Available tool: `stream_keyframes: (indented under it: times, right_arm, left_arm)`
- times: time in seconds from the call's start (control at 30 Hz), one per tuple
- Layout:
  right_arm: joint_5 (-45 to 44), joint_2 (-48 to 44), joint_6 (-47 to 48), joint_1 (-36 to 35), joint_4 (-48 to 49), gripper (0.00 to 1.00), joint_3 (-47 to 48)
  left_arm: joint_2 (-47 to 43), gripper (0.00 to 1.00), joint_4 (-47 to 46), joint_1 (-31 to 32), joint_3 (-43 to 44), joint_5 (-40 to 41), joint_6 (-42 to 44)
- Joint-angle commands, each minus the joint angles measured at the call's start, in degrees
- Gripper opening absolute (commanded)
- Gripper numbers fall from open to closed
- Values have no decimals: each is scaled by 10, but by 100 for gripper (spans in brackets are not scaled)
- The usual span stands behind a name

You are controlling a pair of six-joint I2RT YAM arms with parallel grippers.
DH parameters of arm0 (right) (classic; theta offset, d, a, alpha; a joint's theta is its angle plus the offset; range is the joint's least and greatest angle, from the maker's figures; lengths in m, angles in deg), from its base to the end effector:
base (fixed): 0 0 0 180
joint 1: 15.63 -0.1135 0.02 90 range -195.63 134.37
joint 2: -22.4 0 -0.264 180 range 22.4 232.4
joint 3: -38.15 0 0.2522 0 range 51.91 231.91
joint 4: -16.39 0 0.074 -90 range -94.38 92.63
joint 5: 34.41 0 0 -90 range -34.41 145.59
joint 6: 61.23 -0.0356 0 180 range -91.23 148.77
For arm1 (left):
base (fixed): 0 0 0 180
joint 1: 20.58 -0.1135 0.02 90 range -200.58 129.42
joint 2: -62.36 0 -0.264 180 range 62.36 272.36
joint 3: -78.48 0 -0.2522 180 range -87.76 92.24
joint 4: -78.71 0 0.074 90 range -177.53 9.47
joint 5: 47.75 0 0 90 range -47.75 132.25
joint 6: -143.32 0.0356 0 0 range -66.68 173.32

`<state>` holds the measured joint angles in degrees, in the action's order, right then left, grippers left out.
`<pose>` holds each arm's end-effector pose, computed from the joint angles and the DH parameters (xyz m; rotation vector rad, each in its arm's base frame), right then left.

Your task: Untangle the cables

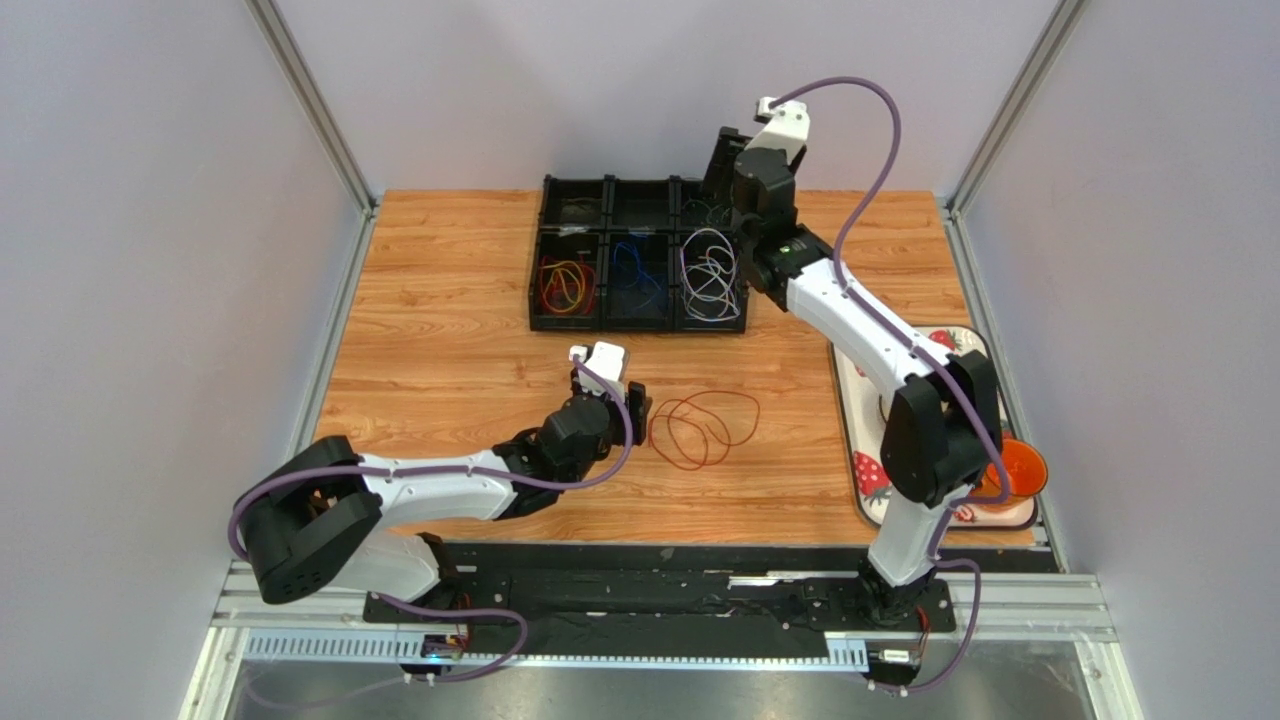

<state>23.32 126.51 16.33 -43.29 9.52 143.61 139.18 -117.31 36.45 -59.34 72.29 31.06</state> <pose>0.3986 0.1875 0.3655 0.2045 1.6399 0.0632 0.1601 -0.2140 0.1937 0.2116 1.8646 -0.4638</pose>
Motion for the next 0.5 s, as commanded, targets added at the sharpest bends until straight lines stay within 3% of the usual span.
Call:
stream_keyframes:
  times: [0.0, 0.17, 0.3, 0.47]
  right_arm:
    - [26, -46, -77, 0, -160, 65, -33]
    - [87, -158, -160, -5, -252, 65, -173]
    - [123, -243, -214, -12, -269, 64, -302]
    - [163, -321, -249, -19, -278, 63, -404]
  left_arm:
    - [-3, 64, -30, 4, -9, -44, -24]
    - [5, 65, -6, 25, -6, -37, -43]
    - [37, 62, 19, 40, 10, -39, -80]
    - [105, 54, 123, 51, 74, 17, -142]
